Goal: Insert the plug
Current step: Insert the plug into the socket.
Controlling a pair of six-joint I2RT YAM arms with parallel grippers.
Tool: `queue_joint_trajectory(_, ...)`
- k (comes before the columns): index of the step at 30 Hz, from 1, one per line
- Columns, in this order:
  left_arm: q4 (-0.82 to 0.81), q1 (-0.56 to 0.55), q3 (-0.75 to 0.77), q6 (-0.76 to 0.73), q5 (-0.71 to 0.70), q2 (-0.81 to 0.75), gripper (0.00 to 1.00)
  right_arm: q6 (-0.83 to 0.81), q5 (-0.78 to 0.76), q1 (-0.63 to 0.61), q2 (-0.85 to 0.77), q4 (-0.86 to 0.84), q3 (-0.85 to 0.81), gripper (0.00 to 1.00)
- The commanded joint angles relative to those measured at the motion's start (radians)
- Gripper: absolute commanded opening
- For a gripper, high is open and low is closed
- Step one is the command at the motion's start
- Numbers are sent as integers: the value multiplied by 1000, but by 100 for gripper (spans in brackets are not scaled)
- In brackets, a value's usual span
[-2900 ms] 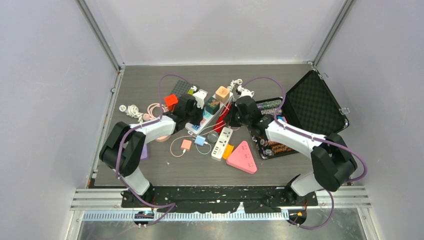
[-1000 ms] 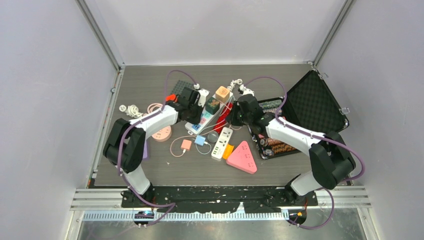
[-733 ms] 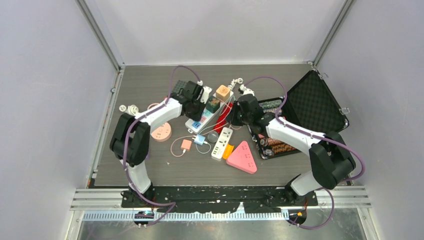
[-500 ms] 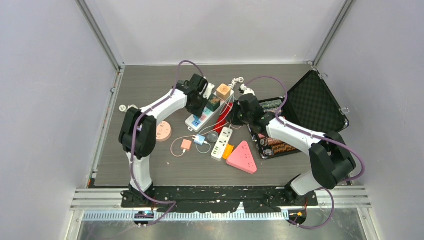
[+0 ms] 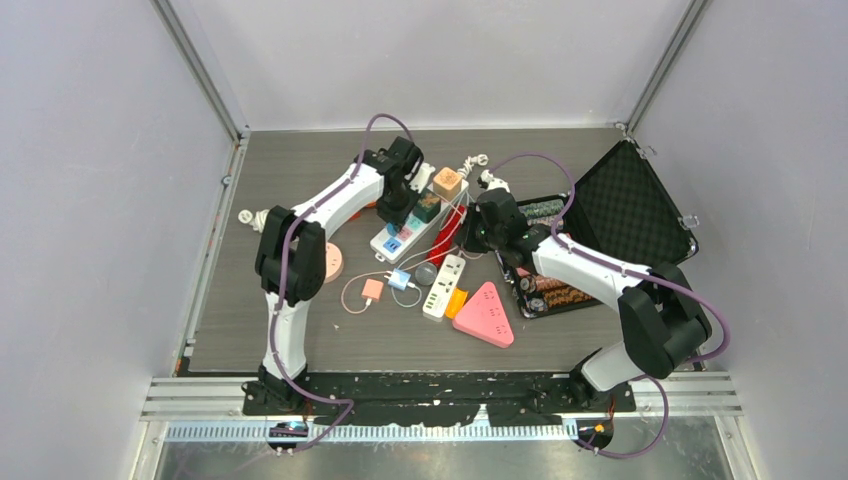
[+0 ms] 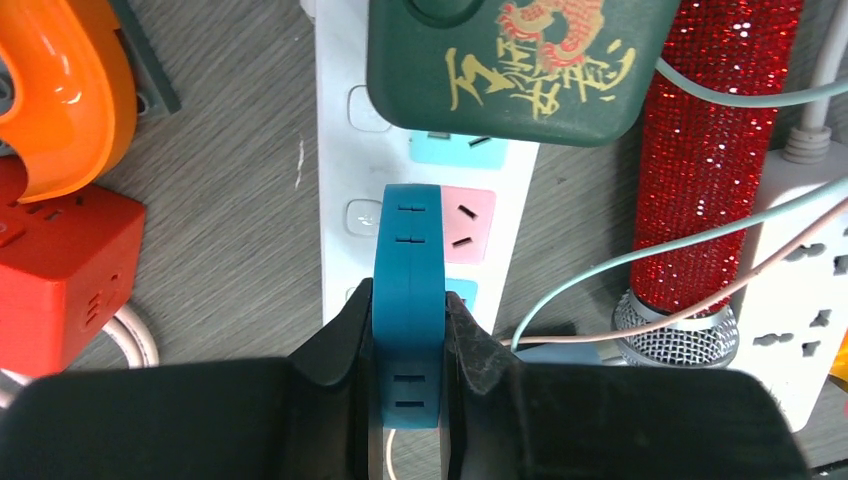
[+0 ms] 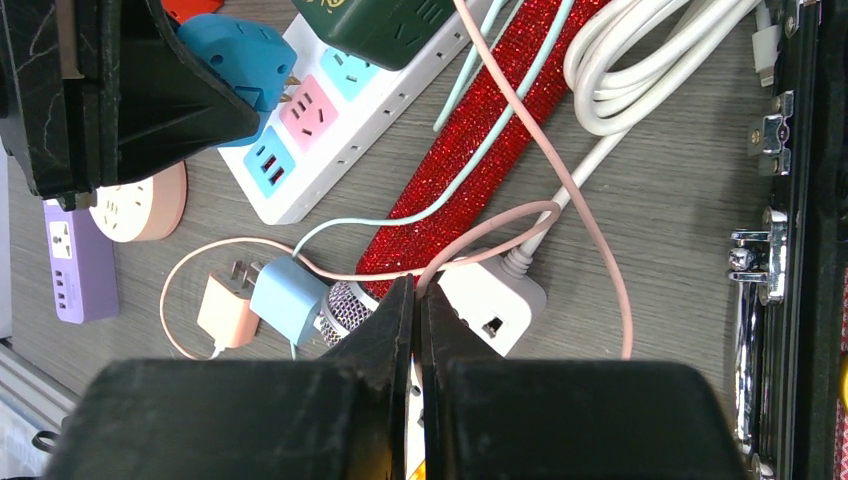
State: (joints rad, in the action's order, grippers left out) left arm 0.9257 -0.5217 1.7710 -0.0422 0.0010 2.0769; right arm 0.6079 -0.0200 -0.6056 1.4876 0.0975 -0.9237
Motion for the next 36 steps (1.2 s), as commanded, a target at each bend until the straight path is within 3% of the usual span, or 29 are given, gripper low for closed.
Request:
queue_joint_trajectory(1,36,-1,2,-16,78,-11,0,0,-8,5,-29,0,-35,5)
queue_joint_trajectory(12,47,-7,25,-1,108,-45,0,-7,-8,6,-18,5,-44,5)
queue_joint_trajectory(18,95,-6,76,-5,112,27,0,-8,-5,8,-11,8,-49,5)
queue_joint_trajectory(36,103,-4,104,-25,35,60,0,-7,-1,18,-8,8,-44,5)
